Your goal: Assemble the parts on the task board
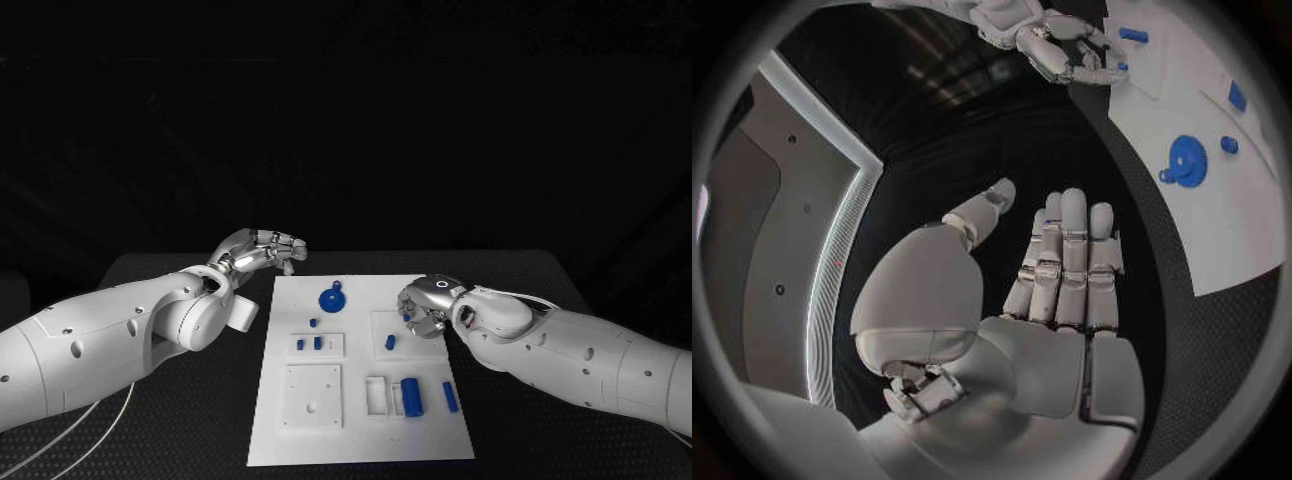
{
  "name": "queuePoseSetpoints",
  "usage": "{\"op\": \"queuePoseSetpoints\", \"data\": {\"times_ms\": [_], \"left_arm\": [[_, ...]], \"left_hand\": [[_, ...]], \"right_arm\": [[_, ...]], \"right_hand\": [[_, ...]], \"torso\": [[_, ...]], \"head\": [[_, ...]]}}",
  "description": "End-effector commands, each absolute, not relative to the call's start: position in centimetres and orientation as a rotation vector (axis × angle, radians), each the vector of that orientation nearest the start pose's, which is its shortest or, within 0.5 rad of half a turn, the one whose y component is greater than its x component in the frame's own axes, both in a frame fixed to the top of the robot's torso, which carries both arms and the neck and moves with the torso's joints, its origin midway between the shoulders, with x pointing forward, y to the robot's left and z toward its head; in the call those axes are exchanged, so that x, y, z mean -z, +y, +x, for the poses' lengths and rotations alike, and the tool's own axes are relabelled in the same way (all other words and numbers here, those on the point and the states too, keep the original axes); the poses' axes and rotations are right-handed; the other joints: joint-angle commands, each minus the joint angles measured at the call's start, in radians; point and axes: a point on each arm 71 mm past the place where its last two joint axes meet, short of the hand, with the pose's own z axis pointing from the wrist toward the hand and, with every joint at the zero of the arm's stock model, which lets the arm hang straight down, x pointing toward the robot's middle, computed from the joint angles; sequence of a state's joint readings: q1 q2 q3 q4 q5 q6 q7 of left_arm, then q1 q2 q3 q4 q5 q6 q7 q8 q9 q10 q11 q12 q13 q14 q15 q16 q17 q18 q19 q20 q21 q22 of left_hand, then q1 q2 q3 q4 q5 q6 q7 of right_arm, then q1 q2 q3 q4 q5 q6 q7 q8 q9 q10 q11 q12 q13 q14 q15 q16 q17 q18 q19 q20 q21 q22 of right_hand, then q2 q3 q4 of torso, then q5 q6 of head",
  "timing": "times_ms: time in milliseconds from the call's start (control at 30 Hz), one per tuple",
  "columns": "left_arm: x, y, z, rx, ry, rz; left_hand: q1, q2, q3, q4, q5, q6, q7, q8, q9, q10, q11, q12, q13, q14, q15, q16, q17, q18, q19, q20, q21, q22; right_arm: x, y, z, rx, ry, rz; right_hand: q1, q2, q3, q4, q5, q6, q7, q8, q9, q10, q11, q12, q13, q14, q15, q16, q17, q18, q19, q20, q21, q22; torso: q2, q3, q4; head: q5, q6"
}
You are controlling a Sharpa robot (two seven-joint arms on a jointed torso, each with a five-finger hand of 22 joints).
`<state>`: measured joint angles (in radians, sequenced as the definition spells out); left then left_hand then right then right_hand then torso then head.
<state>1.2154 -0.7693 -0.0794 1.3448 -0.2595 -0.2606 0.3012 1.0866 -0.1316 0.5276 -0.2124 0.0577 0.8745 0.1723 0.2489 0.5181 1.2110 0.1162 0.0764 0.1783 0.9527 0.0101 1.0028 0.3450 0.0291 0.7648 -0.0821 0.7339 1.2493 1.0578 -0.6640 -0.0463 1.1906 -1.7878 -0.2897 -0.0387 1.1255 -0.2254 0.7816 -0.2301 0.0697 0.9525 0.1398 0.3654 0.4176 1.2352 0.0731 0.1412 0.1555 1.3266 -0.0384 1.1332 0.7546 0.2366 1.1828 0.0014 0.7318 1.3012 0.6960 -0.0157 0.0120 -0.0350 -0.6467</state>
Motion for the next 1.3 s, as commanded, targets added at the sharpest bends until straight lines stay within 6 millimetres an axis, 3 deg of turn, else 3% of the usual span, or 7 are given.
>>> {"op": "queuePoseSetpoints", "data": {"times_ms": [33, 367, 500, 867, 1300], "left_arm": [[19.6, 21.7, 51.7, 1.383, 1.57, -0.874], [19.6, 21.6, 51.7, 1.383, 1.571, -0.875], [19.6, 21.5, 51.7, 1.386, 1.574, -0.874], [19.6, 21.5, 51.7, 1.382, 1.572, -0.875], [19.6, 21.7, 51.8, 1.376, 1.567, -0.878]], "left_hand": [[-0.009, 0.001, -0.006, 0.0, 0.005, -0.007, -0.002, 0.007, -0.002, -0.007, 0.0, -0.005, -0.001, 0.004, 0.005, -0.004, 0.001, 0.012, 0.0, -0.002, -0.004, -0.001], [-0.009, 0.001, -0.007, 0.0, 0.006, -0.007, -0.002, 0.007, -0.002, -0.007, 0.0, -0.005, -0.001, 0.005, 0.005, -0.005, 0.001, 0.012, 0.001, -0.002, -0.005, -0.001], [-0.009, 0.002, -0.007, 0.0, 0.006, -0.007, -0.001, 0.007, -0.002, -0.007, 0.0, -0.005, -0.001, 0.005, 0.005, -0.005, 0.002, 0.012, 0.001, -0.002, -0.005, -0.001], [-0.009, 0.002, -0.007, -0.001, 0.006, -0.009, -0.001, 0.007, -0.003, -0.009, 0.0, -0.005, -0.002, 0.007, 0.005, -0.005, 0.003, 0.013, 0.003, -0.002, -0.005, -0.001], [-0.009, 0.003, -0.007, -0.002, 0.006, -0.01, 0.0, 0.007, -0.003, -0.01, 0.0, -0.005, -0.002, 0.01, 0.005, -0.005, 0.004, 0.014, 0.005, -0.002, -0.006, -0.001]], "right_arm": [[28.8, -19.5, 49.9, -0.417, 1.743, -0.489], [29.0, -19.2, 49.9, -0.383, 1.709, -0.509], [29.0, -18.9, 49.9, -0.362, 1.699, -0.527], [29.2, -18.3, 49.7, -0.323, 1.673, -0.556], [28.4, -18.3, 49.3, -0.34, 1.608, -0.535]], "right_hand": [[0.009, 0.004, 0.011, 0.002, -0.006, 0.014, -0.003, 0.008, 0.003, 0.012, -0.003, -0.005, -0.001, -0.011, -0.004, 0.007, -0.001, 0.025, 0.006, -0.006, 0.006, 0.004], [0.021, 0.031, 0.045, 0.001, -0.015, 0.038, -0.013, 0.016, 0.009, 0.037, -0.013, 0.001, 0.012, -0.014, -0.014, 0.016, -0.002, 0.025, 0.008, -0.01, 0.018, 0.016], [0.03, 0.043, 0.067, -0.004, -0.017, 0.066, -0.025, 0.029, 0.016, 0.069, -0.025, 0.015, 0.027, -0.018, -0.025, 0.019, -0.004, 0.025, 0.006, -0.01, 0.024, 0.022], [0.032, 0.043, 0.085, -0.01, -0.018, 0.084, -0.033, 0.035, 0.022, 0.086, -0.033, 0.02, 0.043, -0.02, -0.034, 0.021, -0.007, 0.025, 0.007, -0.011, 0.031, 0.025], [0.032, 0.029, 0.112, -0.009, -0.016, 0.103, -0.04, 0.039, 0.028, 0.101, -0.04, 0.025, 0.062, -0.019, -0.041, 0.023, -0.01, 0.025, 0.011, -0.01, 0.043, 0.027]], "torso": [[0.0, 0.0003, -0.0003], [-0.001, -0.0005, -0.0009], [-0.001, -0.0004, -0.0008], [-0.001, -0.0015, -0.0008], [-0.001, -0.0008, -0.0011]], "head": [[0.002, -0.001], [0.001, -0.001], [0.0, -0.003], [-0.002, -0.006], [0.003, -0.007]]}}
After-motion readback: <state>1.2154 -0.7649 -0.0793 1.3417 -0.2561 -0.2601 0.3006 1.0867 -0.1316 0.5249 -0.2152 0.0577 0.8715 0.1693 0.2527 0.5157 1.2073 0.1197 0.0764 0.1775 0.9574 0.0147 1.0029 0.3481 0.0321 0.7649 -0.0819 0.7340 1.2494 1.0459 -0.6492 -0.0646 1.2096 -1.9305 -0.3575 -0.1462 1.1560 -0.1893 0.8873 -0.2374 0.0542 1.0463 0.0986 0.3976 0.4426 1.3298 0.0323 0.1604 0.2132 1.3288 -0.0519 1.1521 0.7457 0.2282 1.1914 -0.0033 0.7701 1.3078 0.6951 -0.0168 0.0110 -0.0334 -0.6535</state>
